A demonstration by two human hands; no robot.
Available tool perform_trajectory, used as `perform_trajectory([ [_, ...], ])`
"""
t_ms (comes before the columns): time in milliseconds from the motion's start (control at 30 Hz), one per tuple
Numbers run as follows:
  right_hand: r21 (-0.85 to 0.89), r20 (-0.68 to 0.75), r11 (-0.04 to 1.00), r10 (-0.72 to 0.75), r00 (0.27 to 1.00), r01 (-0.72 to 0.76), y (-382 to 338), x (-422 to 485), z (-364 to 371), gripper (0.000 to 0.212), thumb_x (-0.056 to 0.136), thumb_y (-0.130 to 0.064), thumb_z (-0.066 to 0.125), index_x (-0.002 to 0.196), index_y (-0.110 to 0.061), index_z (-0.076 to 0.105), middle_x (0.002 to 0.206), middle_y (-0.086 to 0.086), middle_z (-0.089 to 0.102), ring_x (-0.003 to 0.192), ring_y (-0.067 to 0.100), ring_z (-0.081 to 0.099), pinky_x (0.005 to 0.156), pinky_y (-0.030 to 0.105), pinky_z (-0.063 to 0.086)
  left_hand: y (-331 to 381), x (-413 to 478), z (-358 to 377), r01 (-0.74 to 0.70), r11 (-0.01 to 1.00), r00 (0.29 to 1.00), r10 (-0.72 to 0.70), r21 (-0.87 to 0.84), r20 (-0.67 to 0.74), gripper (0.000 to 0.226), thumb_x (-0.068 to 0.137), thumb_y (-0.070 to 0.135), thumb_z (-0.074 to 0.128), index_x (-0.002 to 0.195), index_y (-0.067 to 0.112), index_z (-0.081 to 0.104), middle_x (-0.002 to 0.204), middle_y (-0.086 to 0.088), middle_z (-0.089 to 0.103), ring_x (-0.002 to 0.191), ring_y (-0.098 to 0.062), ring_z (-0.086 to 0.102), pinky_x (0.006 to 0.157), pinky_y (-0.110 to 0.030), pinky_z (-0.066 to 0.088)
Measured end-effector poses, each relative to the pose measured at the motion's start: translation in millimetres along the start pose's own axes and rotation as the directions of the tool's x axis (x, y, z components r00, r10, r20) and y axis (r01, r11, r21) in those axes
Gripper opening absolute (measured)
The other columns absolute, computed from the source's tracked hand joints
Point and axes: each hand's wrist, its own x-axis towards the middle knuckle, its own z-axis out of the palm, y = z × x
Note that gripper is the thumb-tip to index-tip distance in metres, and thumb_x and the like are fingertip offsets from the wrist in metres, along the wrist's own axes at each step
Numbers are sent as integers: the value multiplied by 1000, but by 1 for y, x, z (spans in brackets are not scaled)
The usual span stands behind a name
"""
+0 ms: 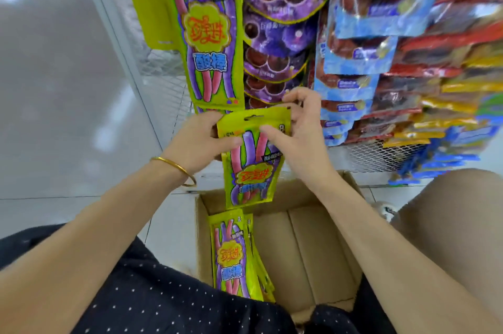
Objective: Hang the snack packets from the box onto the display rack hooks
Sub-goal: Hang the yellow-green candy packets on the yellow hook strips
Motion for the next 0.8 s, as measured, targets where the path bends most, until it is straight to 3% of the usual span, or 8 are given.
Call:
perform_trajectory([
  [133,-193,-61,956,-235,970,220,-58,37,5,32,80,-1,60,89,-28,47,82,-10,50,77,2,50,73,20,41,58,5,-47,-45,997,998,47,-61,31,15,86,7,60,101,5,59,97,-19,67,84,-27,67,73,-43,58],
  [233,-238,-87,916,-352,932,323,-104,71,6,25,79,3,59,79,-22,60,81,-17,56,80,-7,53,76,8,39,110,17,-89,-197,978,965,183,-62,-188,17,89,21,57,101,8,59,99,-16,65,85,-23,63,72,-35,58],
  [333,-254,-113,896,-400,909,363,-138,103,8,24,84,-4,61,82,-28,60,83,-21,57,80,-7,54,75,10,41,153,42,-124,-382,924,784,341,31,-519,19,91,21,57,106,10,54,90,1,57,75,-1,57,58,-15,52],
  [433,-249,-106,894,-407,907,372,-158,130,11,24,86,-4,59,85,-28,58,85,-16,57,75,-1,52,72,15,42,173,70,-144,-400,904,664,398,148,-633,31,89,21,59,115,8,48,91,7,51,76,-2,53,70,-23,52],
  [533,-290,-119,871,-444,888,397,-169,154,16,17,86,0,57,92,-15,62,89,-13,56,84,-2,50,79,7,38,180,90,-152,-365,917,664,378,161,-645,35,91,29,56,118,9,48,91,6,51,80,-8,52,74,-27,46],
  [600,-300,-137,863,-461,877,407,-175,169,21,16,87,1,55,96,-10,62,93,-7,58,88,2,51,80,5,37,182,99,-157,-346,932,703,337,112,-626,32,91,39,51,108,13,52,83,7,52,76,-8,52,70,-29,46],
  [700,-317,-164,857,-472,866,406,-180,190,30,16,87,1,54,98,-9,59,98,0,56,91,7,48,81,3,34,187,101,-164,-342,940,774,278,-7,-570,55,75,62,48,85,9,53,78,-9,51,70,-19,48,68,-40,45],
  [800,-343,-183,849,-480,858,402,-180,202,39,14,86,2,55,98,-6,55,98,3,53,86,5,44,78,3,32,184,102,-163,-316,949,774,256,-2,-578,64,66,61,57,97,6,60,96,-15,64,84,-25,60,79,-48,50],
])
